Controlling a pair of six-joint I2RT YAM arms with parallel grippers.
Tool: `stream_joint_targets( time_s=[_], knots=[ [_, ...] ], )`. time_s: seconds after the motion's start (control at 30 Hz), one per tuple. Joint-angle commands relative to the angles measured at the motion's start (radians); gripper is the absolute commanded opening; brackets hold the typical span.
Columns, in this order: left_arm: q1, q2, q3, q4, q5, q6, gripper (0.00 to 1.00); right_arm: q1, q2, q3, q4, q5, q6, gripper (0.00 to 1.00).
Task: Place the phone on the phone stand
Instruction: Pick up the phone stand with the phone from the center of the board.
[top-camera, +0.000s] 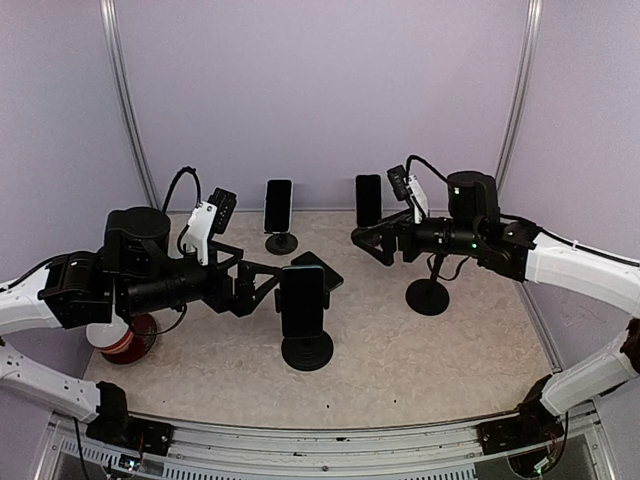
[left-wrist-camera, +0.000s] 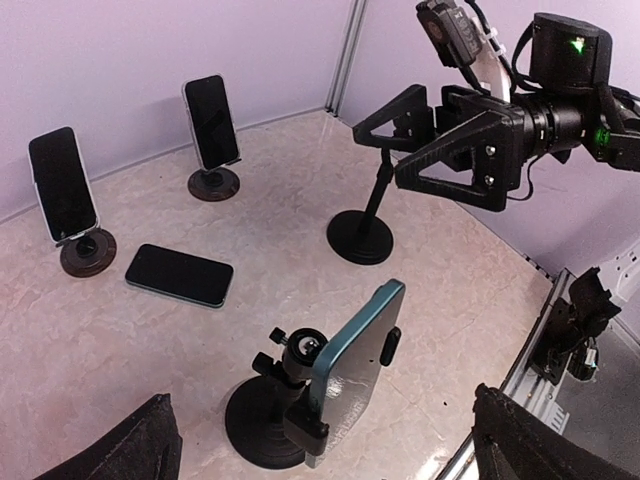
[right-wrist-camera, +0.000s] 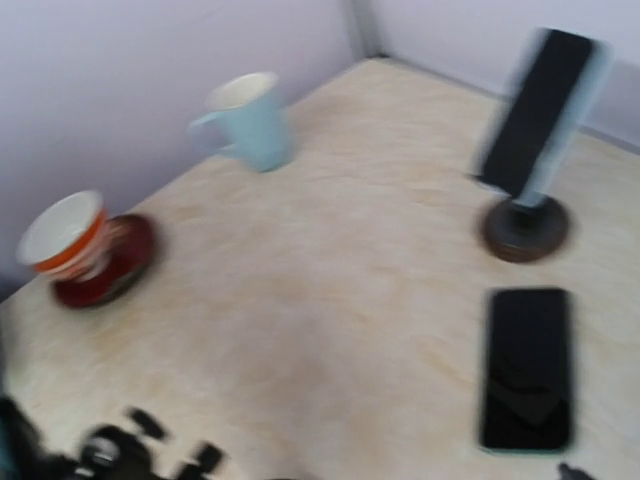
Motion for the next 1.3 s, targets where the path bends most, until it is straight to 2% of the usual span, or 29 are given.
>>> stream_joint_targets(
  time_s=[0.0,0.23,0.4,0.6,0.73,1.27],
  knots=[
    [-0.07,0.079,0.099,-0.07,-0.191,-0.081,0.99,-0.041,-0.079,-0.078,0.068,0.075,0.059,1.0],
    [-0.122,0.196,0.203,-0.151,-0.327,-0.221,0.99,-0.045,-0.125,-0.134,0.076,0.144,0.069,1.0],
    [-0.167,0.315,0.304,-0.276,-0.463,-0.328,0.99,-0.045,-0.12,-0.134,0.081,0.14,0.071,1.0],
    [-0.212,0.466,0.454,-0.433,-0.559,-0.431,0.99,-0.045,-0.107,-0.142,0.098,0.12,0.076,1.0],
    [-0.223,0.531,0.52,-0.478,-0.571,-0.453,0.99,-0.045,-0.097,-0.144,0.109,0.112,0.082,1.0],
    [-0.225,0.637,0.561,-0.541,-0.586,-0.601,0.99,-0.045,-0.066,-0.143,0.135,0.089,0.086,1.0]
  ],
)
